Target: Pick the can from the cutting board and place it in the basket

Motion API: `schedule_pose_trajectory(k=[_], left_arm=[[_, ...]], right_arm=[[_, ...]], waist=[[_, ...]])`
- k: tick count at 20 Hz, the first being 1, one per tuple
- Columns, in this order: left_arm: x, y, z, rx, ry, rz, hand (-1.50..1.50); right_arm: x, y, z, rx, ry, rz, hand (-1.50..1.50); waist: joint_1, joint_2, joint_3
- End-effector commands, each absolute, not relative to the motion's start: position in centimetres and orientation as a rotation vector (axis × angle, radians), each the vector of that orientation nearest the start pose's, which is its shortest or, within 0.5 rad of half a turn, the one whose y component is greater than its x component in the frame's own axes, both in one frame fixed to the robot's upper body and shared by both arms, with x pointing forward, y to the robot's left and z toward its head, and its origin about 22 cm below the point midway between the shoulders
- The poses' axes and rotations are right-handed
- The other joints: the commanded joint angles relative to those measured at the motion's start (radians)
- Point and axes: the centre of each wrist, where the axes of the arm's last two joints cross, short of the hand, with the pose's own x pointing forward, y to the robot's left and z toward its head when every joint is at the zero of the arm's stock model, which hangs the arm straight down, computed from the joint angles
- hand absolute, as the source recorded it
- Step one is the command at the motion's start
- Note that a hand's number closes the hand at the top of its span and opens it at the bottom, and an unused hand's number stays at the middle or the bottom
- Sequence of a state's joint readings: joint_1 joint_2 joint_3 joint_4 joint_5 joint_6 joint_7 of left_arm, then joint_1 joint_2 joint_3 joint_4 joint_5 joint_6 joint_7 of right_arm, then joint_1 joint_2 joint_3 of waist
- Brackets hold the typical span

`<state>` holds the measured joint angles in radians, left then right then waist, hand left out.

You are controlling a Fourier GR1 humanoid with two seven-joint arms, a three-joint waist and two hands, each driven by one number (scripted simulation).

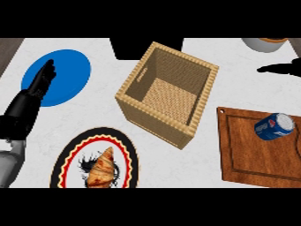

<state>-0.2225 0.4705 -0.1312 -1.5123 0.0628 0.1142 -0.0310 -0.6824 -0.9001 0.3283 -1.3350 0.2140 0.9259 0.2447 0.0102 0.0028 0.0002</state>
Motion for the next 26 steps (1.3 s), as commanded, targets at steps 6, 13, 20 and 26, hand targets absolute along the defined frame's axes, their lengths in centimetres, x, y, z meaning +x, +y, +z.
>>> schedule_pose_trajectory(k=[6, 13, 20, 26], left_arm=[[28.6, 29.2, 7.4, 0.277, -1.722, -0.387, 0.0], [28.7, 30.2, 6.6, 0.292, -1.72, -0.372, 0.0], [28.8, 28.7, 7.7, 0.309, -1.712, -0.364, 0.0], [28.0, 30.7, 6.8, 0.292, -1.728, -0.381, 0.0]], right_arm=[[35.9, -32.8, 15.4, -0.463, -0.679, 1.629, -1.5], [34.5, -33.1, 12.0, -0.478, -0.702, 1.622, -1.5], [35.2, -34.0, 10.5, -0.499, -0.77, 1.624, -1.5], [35.8, -33.5, 9.6, -0.509, -0.778, 1.598, -1.5]], waist=[[-0.001, -0.001, 0.0], [-0.008, -0.003, 0.0], [-0.005, -0.002, 0.0], [-0.004, -0.002, 0.0]])
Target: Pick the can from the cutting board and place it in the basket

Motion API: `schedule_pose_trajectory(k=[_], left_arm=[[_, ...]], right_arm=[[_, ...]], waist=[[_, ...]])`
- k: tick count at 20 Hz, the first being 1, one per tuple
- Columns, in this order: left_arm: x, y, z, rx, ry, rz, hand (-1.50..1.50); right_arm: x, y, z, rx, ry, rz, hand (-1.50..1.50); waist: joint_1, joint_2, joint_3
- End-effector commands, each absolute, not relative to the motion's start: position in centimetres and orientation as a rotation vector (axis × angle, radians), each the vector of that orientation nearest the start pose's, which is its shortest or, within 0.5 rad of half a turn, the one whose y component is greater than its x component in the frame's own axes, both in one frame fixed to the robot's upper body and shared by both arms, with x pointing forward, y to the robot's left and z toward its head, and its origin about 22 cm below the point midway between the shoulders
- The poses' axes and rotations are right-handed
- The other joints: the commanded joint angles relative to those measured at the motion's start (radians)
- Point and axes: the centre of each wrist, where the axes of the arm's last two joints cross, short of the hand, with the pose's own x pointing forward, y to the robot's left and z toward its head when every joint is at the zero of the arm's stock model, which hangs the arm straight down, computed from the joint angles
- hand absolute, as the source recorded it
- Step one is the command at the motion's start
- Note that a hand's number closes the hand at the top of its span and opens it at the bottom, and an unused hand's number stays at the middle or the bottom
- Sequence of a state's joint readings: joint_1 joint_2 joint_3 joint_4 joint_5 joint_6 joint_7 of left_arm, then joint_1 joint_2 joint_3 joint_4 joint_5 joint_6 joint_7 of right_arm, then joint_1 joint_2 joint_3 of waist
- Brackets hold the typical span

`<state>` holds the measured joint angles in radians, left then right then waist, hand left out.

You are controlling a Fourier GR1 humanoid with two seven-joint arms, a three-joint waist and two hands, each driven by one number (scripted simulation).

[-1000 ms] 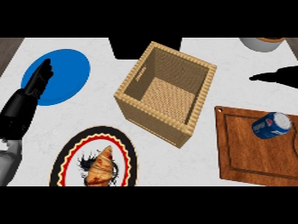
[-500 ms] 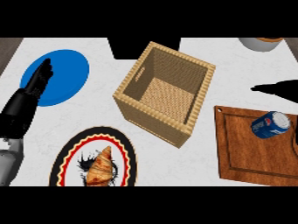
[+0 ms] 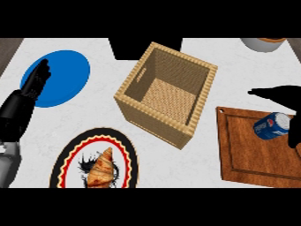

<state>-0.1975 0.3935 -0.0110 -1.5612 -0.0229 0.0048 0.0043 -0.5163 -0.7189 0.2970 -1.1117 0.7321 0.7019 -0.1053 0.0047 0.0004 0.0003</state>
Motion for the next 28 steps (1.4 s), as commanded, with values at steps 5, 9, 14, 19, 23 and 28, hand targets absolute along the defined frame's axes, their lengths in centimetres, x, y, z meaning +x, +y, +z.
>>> schedule_pose_trajectory(k=[5, 9, 14, 19, 23, 28], left_arm=[[28.0, 27.7, 8.4, 0.309, -1.718, -0.367, 0.0], [28.8, 28.8, 7.5, 0.308, -1.713, -0.384, 0.0], [28.4, 28.7, 7.2, 0.294, -1.711, -0.381, 0.0], [29.3, 30.2, 7.8, 0.29, -1.717, -0.382, 0.0], [30.1, 29.2, 8.4, 0.297, -1.715, -0.391, 0.0], [27.5, 29.1, 7.0, 0.275, -1.728, -0.395, 0.0]], right_arm=[[34.1, -34.2, 7.8, -0.504, -0.762, 1.588, -1.5], [34.7, -33.4, 7.0, -0.475, -0.774, 1.596, -1.5], [33.1, -36.4, 5.8, -0.492, -0.728, 1.591, -1.5], [34.9, -34.9, 3.2, -0.491, -0.715, 1.588, -1.5], [34.6, -35.0, 6.4, -0.485, -0.716, 1.589, -1.5], [34.9, -36.3, 3.6, -0.454, -0.748, 1.51, 1.5]], waist=[[-0.002, -0.001, 0.0], [-0.002, 0.0, 0.0], [-0.002, -0.001, 0.0], [0.004, 0.002, 0.0], [-0.005, -0.001, 0.0], [0.003, 0.0, 0.0]])
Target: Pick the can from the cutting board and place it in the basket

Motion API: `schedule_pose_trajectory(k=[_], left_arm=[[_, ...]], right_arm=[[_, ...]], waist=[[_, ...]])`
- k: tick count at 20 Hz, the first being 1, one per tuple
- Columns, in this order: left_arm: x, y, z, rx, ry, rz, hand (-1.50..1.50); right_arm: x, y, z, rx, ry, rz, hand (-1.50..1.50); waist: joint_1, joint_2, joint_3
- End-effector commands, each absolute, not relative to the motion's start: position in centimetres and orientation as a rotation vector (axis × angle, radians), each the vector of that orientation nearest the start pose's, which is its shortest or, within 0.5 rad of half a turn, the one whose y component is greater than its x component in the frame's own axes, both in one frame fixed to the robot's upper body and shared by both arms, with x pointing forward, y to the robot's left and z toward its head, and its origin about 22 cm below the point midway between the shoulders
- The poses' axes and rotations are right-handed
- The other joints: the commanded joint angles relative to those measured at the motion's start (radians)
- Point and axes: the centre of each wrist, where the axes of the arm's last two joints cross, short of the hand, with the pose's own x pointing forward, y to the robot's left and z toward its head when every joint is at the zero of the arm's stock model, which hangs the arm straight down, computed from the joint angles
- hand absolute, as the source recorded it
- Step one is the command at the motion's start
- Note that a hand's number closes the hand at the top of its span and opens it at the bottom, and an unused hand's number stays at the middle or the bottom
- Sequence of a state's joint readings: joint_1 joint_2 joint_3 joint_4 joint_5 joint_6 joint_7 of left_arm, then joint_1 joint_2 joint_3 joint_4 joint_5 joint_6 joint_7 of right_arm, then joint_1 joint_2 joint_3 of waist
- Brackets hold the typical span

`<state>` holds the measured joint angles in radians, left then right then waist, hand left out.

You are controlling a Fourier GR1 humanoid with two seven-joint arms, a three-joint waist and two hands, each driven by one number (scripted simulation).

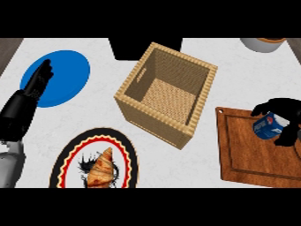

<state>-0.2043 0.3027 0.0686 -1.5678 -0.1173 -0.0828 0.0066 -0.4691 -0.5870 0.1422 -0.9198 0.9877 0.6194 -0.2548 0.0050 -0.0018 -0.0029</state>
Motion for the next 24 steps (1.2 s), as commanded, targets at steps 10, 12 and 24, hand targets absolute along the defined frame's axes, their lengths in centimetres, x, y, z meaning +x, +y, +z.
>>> schedule_pose_trajectory(k=[10, 12, 24], left_arm=[[28.2, 28.7, 6.8, 0.302, -1.735, -0.382, 0.0], [27.5, 30.0, 7.9, 0.294, -1.723, -0.387, 0.0], [27.3, 31.0, 7.0, 0.319, -1.705, -0.358, 0.0]], right_arm=[[35.4, -34.1, 1.4, -0.5, -0.828, 1.635, 1.5], [32.9, -35.0, 0.4, -0.611, -0.828, 1.522, 1.5], [26.4, -37.2, 1.5, -1.221, -0.87, 0.848, 1.5]], waist=[[0.005, 0.004, 0.003], [-0.006, -0.001, 0.003], [-0.037, -0.009, 0.001]])
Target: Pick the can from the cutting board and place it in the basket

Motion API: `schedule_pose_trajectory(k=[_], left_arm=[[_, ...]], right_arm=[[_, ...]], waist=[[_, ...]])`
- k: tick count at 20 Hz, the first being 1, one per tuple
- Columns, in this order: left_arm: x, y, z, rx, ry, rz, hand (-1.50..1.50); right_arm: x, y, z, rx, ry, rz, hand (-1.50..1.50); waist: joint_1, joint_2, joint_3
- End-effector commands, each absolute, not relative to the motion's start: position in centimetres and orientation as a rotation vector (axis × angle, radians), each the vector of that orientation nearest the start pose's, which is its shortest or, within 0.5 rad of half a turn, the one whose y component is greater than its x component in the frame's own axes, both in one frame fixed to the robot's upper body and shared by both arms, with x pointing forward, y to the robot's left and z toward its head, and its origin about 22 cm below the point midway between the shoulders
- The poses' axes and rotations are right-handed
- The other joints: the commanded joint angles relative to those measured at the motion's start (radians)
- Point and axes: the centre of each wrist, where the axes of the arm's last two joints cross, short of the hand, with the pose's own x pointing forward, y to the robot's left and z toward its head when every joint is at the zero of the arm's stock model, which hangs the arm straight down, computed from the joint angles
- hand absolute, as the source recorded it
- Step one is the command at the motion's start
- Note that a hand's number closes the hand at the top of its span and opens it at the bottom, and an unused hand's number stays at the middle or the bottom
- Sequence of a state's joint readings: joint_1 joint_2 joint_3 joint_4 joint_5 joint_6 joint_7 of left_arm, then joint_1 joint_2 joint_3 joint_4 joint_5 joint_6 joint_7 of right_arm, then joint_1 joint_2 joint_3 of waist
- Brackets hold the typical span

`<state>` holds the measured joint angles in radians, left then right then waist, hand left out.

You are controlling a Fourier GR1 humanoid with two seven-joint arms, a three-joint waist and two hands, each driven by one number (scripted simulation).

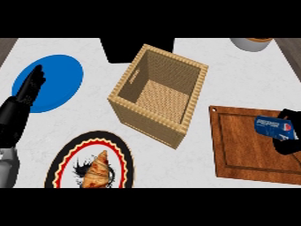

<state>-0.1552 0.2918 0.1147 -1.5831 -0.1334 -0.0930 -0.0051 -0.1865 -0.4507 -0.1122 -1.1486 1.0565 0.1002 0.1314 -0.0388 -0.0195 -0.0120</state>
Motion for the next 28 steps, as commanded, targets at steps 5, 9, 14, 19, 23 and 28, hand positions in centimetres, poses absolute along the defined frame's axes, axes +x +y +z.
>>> schedule_pose_trajectory(k=[5, 9, 14, 19, 23, 28], left_arm=[[27.5, 30.8, 7.3, 0.33, -1.694, -0.34, 0.0], [27.5, 31.0, 6.3, 0.33, -1.69, -0.337, 0.0], [27.9, 29.4, 7.0, 0.312, -1.718, -0.35, 0.0], [28.2, 28.8, 6.3, 0.295, -1.705, -0.36, 0.0], [29.8, 28.9, 8.0, 0.301, -1.723, -0.376, 0.0], [29.6, 29.6, 9.0, 0.29, -1.726, -0.39, 0.0]], right_arm=[[27.7, -34.4, 7.8, -1.212, -1.314, 0.542, 1.5], [27.0, -31.7, 12.5, -1.043, -1.603, 0.41, 1.5], [24.6, -28.2, 20.8, -1.04, -1.736, 0.415, 1.5], [23.5, -24.3, 26.5, -0.922, -1.753, 0.465, 1.5], [23.5, -20.3, 30.3, -0.857, -1.749, 0.485, 1.5], [26.7, -14.6, 31.5, -0.802, -1.682, 0.541, 1.5]], waist=[[-0.007, -0.003, 0.011], [-0.013, 0.0, 0.01], [0.016, 0.008, 0.01], [0.034, 0.013, 0.01], [0.039, 0.015, 0.01], [0.05, 0.018, 0.011]])
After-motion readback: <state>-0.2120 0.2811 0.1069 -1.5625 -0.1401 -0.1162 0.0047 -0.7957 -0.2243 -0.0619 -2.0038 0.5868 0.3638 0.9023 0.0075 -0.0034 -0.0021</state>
